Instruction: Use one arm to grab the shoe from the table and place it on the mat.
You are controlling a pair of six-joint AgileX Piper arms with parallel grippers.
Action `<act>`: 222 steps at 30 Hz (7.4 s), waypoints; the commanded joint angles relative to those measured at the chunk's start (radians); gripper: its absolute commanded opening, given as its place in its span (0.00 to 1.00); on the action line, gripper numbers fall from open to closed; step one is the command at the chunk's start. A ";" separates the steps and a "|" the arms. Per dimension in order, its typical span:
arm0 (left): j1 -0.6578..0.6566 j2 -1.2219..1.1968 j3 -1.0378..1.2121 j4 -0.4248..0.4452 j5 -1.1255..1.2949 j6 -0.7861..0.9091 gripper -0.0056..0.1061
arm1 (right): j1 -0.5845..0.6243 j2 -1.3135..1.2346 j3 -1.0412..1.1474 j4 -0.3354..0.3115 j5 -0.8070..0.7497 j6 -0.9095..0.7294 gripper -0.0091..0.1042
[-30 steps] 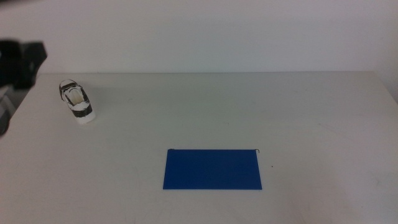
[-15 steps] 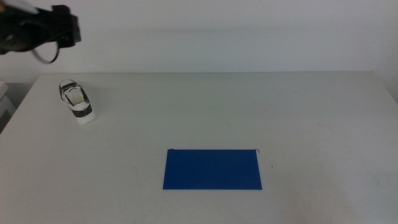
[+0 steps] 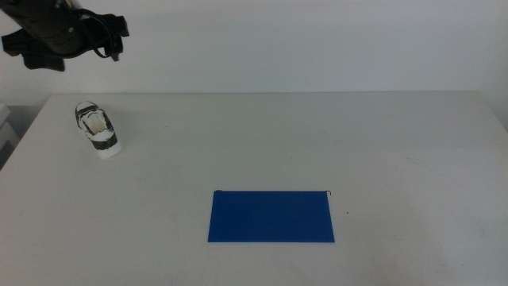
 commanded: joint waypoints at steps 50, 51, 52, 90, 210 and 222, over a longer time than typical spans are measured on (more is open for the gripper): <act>0.075 0.330 -0.344 0.152 0.224 -0.490 0.85 | 0.003 -0.021 -0.010 -0.008 -0.079 -0.013 0.67; 0.081 0.349 -0.365 0.141 0.225 -0.488 0.85 | 0.003 -0.021 -0.010 -0.008 -0.079 -0.013 0.67; 0.086 0.368 -0.383 0.125 0.225 -0.488 0.85 | 0.003 -0.021 -0.010 -0.008 -0.079 -0.013 0.67; 0.142 0.611 -0.535 0.070 0.238 -0.509 0.03 | 0.003 -0.021 -0.010 -0.008 -0.079 -0.013 0.67; -0.682 0.346 -0.155 0.087 0.462 -1.641 0.03 | 0.003 -0.021 -0.010 -0.008 -0.079 -0.013 0.67; -0.671 0.368 -0.155 0.059 0.462 -1.641 0.03 | 0.003 -0.021 -0.010 -0.008 -0.079 -0.013 0.67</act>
